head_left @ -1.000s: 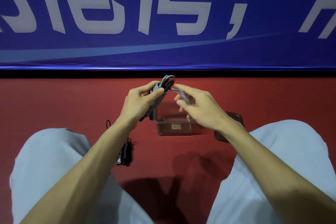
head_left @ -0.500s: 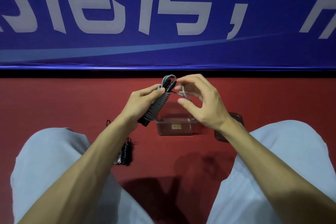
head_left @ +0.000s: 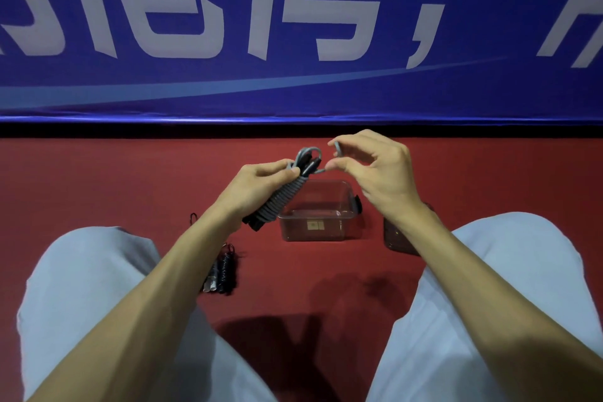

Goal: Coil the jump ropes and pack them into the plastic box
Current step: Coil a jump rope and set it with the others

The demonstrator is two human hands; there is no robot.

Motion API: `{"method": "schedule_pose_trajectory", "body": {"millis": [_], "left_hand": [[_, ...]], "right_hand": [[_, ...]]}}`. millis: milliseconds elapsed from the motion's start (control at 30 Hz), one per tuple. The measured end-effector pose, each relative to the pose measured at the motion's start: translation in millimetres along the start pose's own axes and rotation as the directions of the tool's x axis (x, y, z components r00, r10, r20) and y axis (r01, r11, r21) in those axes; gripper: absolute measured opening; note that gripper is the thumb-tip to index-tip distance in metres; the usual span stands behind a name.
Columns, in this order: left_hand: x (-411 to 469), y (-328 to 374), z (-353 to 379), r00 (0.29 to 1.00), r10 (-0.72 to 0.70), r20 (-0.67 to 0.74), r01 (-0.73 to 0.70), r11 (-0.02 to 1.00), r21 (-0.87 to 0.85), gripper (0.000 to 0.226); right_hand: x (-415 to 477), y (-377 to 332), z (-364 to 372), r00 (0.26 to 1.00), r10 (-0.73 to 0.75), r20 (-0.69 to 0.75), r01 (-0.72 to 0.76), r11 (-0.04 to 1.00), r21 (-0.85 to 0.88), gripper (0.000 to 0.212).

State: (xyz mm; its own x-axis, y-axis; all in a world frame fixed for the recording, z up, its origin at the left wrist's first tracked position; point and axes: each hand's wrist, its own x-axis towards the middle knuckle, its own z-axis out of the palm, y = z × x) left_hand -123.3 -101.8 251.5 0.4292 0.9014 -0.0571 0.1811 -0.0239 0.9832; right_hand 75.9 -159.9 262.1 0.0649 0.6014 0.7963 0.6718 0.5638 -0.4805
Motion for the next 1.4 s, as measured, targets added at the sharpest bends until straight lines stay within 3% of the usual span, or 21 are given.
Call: {"method": "schedule_pose_trajectory", "body": {"millis": [133, 333, 567, 733, 900, 1033, 1267, 1400], "left_hand": [[-2, -2, 10, 0.998, 0.006, 0.062, -0.013, 0.994, 0.112, 0.032], [-2, -3, 16, 0.991, 0.046, 0.122, -0.071, 0.977, 0.203, 0.041], [1, -7, 14, 0.993, 0.053, 0.109, -0.075, 0.975, 0.21, 0.038], [0, -5, 20, 0.998, 0.003, 0.066, -0.001, 1.0, -0.023, 0.011], [5, -11, 19, 0.997, -0.075, -0.026, 0.07, 0.986, -0.153, 0.025], [6, -12, 19, 0.996, -0.02, -0.083, 0.003, 0.98, -0.199, 0.023], [-1, -9, 24, 0.985, 0.163, -0.051, -0.165, 0.985, -0.043, 0.027], [1, -13, 26, 0.972, 0.196, -0.133, -0.176, 0.973, 0.151, 0.035]], "right_hand": [[1, -8, 8, 0.95, 0.261, 0.171, -0.308, 0.873, 0.377, 0.01], [2, -11, 15, 0.934, 0.307, 0.182, -0.357, 0.825, 0.439, 0.027], [1, -13, 13, 0.914, 0.344, 0.214, -0.401, 0.847, 0.35, 0.018], [2, -14, 8, 0.908, 0.314, 0.277, -0.394, 0.864, 0.312, 0.032], [2, -13, 11, 0.902, 0.423, 0.09, -0.432, 0.875, 0.217, 0.021], [0, -11, 12, 0.91, 0.414, 0.006, -0.414, 0.91, 0.01, 0.011], [-6, -12, 17, 0.954, 0.298, 0.01, -0.291, 0.938, -0.186, 0.013], [-10, -7, 21, 0.976, 0.217, 0.007, -0.206, 0.935, -0.29, 0.01]]}}
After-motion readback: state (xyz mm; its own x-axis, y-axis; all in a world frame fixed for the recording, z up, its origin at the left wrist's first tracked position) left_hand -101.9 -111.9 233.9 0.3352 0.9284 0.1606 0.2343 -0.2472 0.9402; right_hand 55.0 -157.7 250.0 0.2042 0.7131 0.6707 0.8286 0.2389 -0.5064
